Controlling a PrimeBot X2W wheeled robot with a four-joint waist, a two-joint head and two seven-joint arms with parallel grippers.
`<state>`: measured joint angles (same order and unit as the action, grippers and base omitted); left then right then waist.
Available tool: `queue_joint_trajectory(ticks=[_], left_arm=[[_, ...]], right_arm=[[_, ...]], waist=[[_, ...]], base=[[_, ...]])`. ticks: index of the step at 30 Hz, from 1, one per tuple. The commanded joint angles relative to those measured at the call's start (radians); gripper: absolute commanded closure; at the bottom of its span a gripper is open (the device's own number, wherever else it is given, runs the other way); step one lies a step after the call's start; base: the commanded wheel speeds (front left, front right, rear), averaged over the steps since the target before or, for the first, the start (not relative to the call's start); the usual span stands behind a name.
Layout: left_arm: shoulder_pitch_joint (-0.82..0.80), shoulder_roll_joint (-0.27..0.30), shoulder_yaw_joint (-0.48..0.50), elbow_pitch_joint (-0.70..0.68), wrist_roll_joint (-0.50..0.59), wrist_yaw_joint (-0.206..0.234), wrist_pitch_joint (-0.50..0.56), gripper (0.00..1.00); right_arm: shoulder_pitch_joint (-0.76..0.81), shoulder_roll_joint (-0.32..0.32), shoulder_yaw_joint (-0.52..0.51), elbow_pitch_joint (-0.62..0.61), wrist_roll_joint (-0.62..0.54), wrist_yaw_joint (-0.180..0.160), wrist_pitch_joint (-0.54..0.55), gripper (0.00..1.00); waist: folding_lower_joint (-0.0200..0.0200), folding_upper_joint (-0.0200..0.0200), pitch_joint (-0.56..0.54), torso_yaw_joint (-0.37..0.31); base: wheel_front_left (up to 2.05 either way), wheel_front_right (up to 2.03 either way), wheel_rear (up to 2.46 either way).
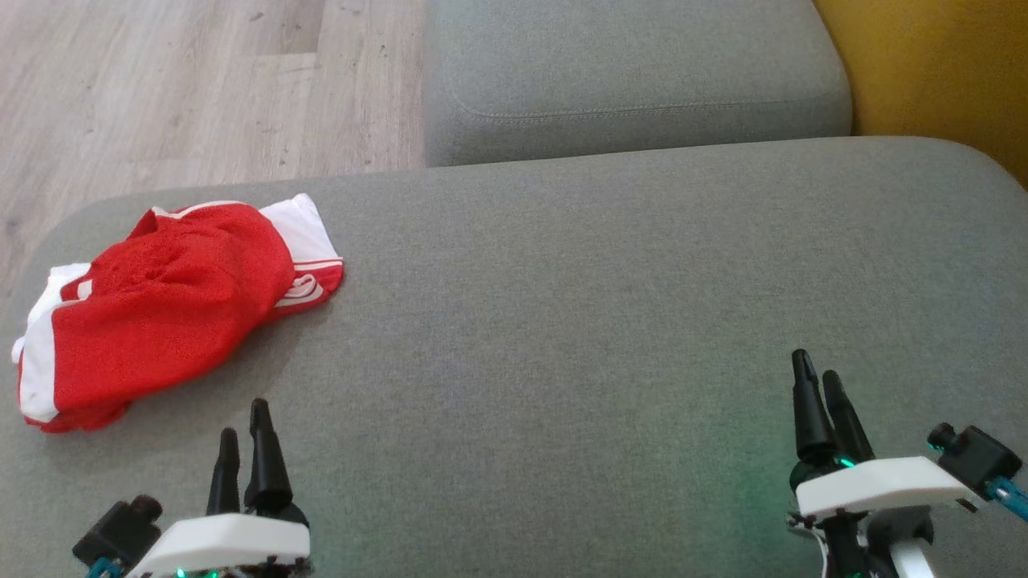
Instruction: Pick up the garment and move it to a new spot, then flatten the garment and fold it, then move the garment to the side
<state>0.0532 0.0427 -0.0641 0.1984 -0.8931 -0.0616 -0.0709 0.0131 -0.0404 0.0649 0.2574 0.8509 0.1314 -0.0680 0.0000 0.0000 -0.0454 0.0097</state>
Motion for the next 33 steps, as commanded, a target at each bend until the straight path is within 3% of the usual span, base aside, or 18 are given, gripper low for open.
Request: queue_joint_trajectory(ticks=[1,33], left_arm=[[-0.022,0.005,0.008,-0.043,0.036,0.0,-0.013,0.0],[0.024,0.006,-0.06,-0.071,0.446,0.011,-0.107,0.0]], right_arm=[[-0.019,-0.006,0.024,-0.041,-0.036,0.0,-0.015,0.0],[0.011,-0.008,0.105,-0.066,-0.446,-0.001,-0.11,0.0]], waist=[[0.0,0.0,-0.002,0.001],[0.0,0.0,-0.02,0.016]], base=[[0.0,0.0,0.0],[0.0,0.0,0.0]])
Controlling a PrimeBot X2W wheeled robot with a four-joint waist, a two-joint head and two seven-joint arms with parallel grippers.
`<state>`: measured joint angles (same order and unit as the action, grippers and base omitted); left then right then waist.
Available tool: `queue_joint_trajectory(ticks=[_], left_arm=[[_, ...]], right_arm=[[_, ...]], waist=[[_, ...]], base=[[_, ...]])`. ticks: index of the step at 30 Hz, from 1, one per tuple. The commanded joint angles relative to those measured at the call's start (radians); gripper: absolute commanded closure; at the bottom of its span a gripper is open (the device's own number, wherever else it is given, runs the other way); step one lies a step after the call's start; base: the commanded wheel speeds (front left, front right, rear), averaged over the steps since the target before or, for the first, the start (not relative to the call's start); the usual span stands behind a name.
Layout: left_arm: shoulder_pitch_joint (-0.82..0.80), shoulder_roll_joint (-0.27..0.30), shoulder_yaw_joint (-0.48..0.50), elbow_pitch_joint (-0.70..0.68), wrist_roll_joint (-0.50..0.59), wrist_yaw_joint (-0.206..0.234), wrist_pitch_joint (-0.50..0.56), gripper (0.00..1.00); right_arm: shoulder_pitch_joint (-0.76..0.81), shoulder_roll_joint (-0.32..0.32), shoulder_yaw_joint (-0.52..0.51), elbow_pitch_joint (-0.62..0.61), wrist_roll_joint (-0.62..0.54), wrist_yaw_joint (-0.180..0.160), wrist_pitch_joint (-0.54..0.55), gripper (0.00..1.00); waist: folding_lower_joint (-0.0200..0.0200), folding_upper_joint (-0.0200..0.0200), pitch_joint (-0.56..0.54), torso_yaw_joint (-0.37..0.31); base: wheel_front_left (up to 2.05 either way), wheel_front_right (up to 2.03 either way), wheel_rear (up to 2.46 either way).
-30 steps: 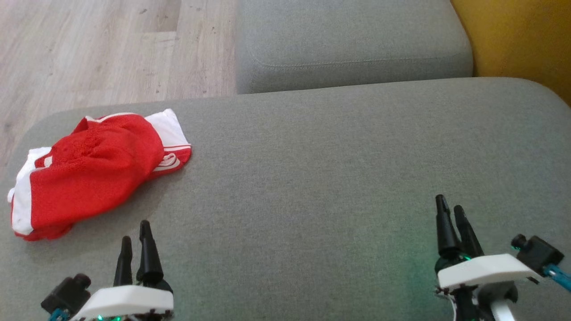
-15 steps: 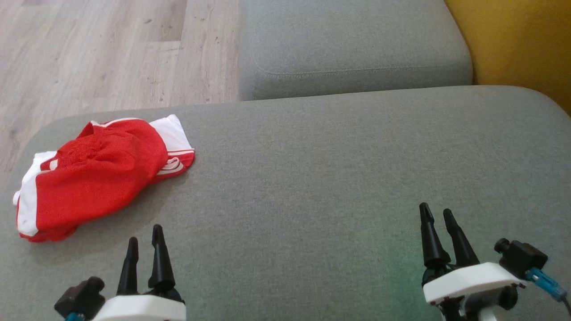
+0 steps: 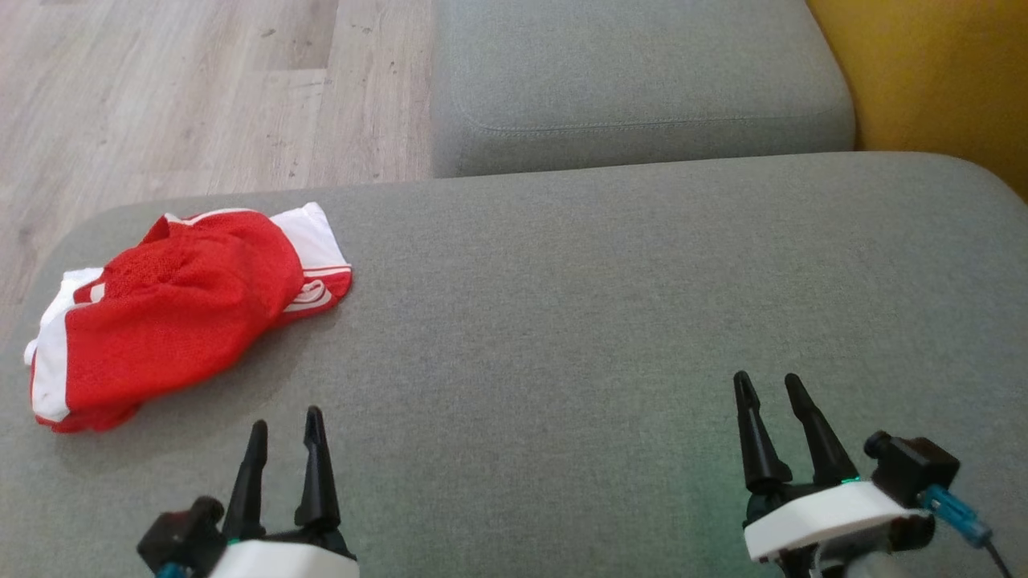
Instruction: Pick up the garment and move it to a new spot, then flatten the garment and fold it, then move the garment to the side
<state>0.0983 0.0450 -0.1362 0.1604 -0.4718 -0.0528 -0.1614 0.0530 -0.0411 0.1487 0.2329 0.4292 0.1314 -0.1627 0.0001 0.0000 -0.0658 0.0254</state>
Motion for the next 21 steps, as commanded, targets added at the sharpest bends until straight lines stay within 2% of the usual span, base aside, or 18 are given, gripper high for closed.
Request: queue_joint_trajectory(ticks=[1,21], left_arm=[[-0.021,0.004,0.011,-0.034,0.037,0.003,-0.02,0.0],[-0.007,0.005,-0.011,-0.04,0.254,0.023,-0.075,0.0]], right_arm=[[-0.028,-0.007,0.021,-0.041,-0.037,-0.001,-0.018,0.0],[-0.018,-0.009,0.028,-0.034,-0.245,-0.001,-0.074,0.0]], waist=[[-0.0001,0.0,0.001,0.001],[-0.0001,0.0,-0.008,0.0]], base=[[0.0,0.0,0.0],[0.0,0.0,0.0]])
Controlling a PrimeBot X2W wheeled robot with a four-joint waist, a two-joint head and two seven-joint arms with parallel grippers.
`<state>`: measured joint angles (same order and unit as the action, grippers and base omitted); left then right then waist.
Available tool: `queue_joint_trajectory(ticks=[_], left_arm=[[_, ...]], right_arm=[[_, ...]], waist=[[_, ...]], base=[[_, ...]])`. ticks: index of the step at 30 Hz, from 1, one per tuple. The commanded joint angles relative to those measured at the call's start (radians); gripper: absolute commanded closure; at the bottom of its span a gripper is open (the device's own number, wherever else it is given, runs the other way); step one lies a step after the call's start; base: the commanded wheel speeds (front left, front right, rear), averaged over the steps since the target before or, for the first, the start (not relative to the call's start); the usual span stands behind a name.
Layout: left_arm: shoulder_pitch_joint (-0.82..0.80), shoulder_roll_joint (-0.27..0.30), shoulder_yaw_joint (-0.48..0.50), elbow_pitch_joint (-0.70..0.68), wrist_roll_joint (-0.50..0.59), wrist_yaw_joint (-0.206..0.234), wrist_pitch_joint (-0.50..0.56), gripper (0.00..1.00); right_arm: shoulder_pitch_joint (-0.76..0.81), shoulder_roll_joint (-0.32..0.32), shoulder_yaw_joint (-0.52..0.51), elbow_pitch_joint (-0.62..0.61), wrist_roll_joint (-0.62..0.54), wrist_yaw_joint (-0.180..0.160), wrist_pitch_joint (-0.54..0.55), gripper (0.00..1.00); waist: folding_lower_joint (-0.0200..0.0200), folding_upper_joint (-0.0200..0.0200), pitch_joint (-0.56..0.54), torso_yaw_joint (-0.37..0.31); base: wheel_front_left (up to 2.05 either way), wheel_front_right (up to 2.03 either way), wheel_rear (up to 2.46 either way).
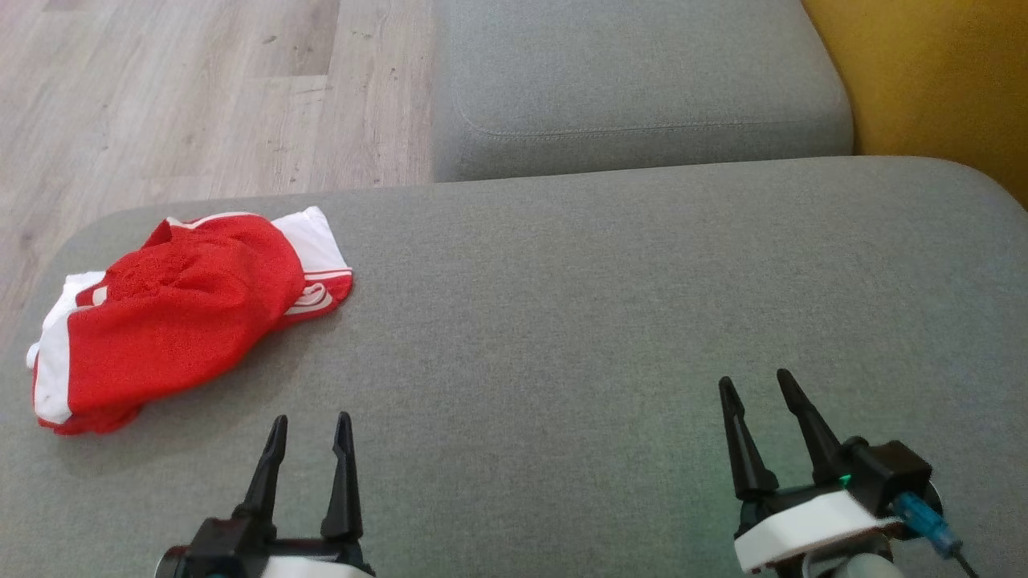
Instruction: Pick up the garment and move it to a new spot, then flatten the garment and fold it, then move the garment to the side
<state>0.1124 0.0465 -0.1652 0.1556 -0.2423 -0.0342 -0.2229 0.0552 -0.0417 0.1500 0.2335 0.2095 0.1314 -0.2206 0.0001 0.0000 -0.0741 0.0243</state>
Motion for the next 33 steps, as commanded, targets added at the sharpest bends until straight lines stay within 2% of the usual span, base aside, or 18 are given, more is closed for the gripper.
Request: queue_joint_trajectory(ticks=[1,9,26,33], left_arm=[[-0.021,0.003,0.017,-0.034,0.036,0.006,-0.017,0.0],[-0.013,0.004,0.008,-0.032,0.126,0.013,-0.039,0.0],[-0.015,0.004,0.012,0.0,0.121,0.024,-0.039,0.0],[-0.003,0.004,0.013,-0.003,0.115,0.044,-0.039,0.0]], right_arm=[[-0.02,-0.008,0.028,-0.034,-0.037,-0.001,-0.019,0.0],[-0.015,-0.009,0.036,-0.028,-0.125,-0.001,-0.041,0.0],[-0.011,-0.009,0.016,-0.006,-0.115,-0.001,-0.041,0.0],[0.001,-0.009,0.01,-0.012,-0.119,-0.001,-0.041,0.0]], waist=[[-0.0001,0.0,-0.001,0.001],[-0.0001,0.0,-0.009,0.002],[-0.0001,0.0,-0.016,0.007],[-0.0001,0.0,-0.019,0.045]], base=[[0.0,0.0,0.0],[0.0,0.0,0.0],[0.0,0.0,0.0],[0.0,0.0,0.0]])
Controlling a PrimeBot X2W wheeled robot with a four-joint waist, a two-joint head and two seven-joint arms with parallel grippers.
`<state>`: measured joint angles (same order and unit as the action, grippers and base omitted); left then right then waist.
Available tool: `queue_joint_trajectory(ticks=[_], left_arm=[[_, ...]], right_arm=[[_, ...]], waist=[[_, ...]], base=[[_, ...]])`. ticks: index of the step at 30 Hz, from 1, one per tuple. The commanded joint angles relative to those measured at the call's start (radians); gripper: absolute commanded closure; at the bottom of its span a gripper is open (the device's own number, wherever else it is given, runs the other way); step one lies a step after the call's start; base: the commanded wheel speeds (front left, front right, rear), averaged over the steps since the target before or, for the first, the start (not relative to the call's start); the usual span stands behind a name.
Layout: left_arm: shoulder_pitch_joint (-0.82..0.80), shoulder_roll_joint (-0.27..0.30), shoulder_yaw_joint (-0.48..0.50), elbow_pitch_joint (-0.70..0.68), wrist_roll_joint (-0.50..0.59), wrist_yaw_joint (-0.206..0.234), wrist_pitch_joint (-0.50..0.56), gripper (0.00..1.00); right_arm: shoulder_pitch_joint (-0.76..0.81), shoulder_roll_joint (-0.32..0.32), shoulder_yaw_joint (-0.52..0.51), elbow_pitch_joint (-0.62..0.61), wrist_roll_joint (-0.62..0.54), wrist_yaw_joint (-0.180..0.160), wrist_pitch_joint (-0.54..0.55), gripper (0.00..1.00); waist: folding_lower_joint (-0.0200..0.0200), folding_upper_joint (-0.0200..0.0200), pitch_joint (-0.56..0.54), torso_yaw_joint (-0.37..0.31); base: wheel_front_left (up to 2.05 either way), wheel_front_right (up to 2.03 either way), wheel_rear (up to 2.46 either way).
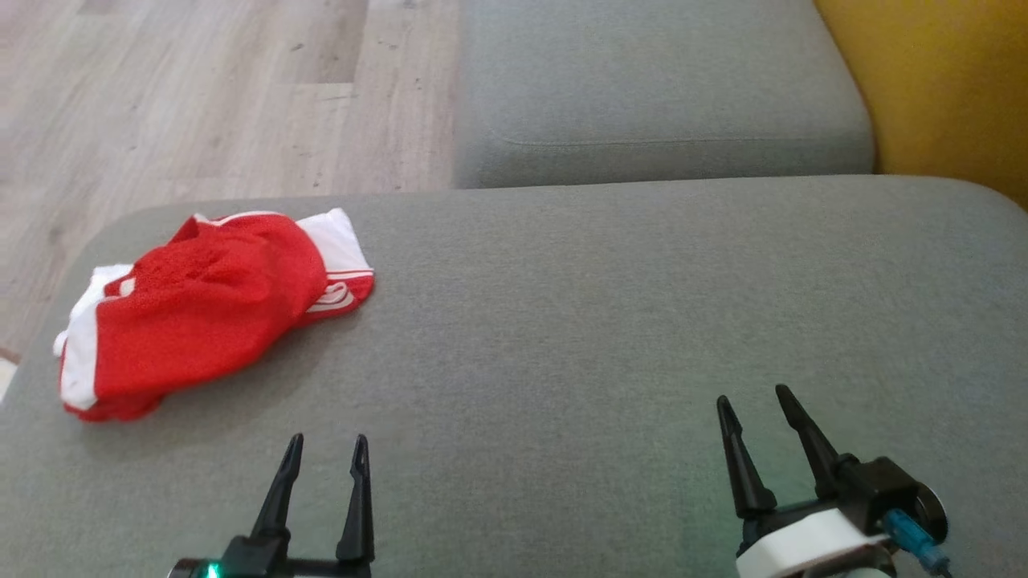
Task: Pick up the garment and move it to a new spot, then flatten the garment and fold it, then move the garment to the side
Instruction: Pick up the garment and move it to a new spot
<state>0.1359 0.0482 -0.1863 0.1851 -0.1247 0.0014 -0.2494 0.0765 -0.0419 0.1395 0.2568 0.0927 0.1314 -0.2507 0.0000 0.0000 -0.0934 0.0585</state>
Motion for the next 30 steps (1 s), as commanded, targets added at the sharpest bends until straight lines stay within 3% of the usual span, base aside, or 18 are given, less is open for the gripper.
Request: queue_joint_trajectory(ticks=[1,7,14,22,30], left_arm=[[-0.026,0.002,0.034,-0.032,-0.004,0.011,-0.012,0.0],[-0.024,0.002,0.039,-0.032,-0.006,0.02,-0.012,0.0],[-0.012,0.002,0.073,-0.037,-0.016,0.067,-0.012,0.0],[0.0,0.002,0.113,-0.039,-0.001,0.06,-0.012,0.0],[-0.003,0.002,0.137,-0.042,0.002,0.066,-0.012,0.0]], right_arm=[[-0.02,-0.008,0.022,-0.036,-0.002,-0.001,-0.011,0.0],[-0.016,-0.008,0.025,-0.041,-0.004,-0.001,-0.011,0.0],[-0.011,-0.008,0.034,-0.043,0.002,-0.001,-0.011,0.0],[-0.017,-0.008,0.047,-0.042,0.015,-0.001,-0.011,0.0],[-0.016,-0.008,0.043,-0.041,0.006,-0.001,-0.011,0.0]], waist=[[0.0,0.0,0.001,0.021],[0.0,0.0,0.003,0.081],[0.0,0.0,0.006,0.199],[0.0,0.0,0.017,0.336],[0.0,0.0,0.051,0.407]], base=[[0.0,0.0,0.0],[0.0,0.0,0.0],[0.0,0.0,0.0],[0.0,0.0,0.0],[0.0,0.0,0.0]])
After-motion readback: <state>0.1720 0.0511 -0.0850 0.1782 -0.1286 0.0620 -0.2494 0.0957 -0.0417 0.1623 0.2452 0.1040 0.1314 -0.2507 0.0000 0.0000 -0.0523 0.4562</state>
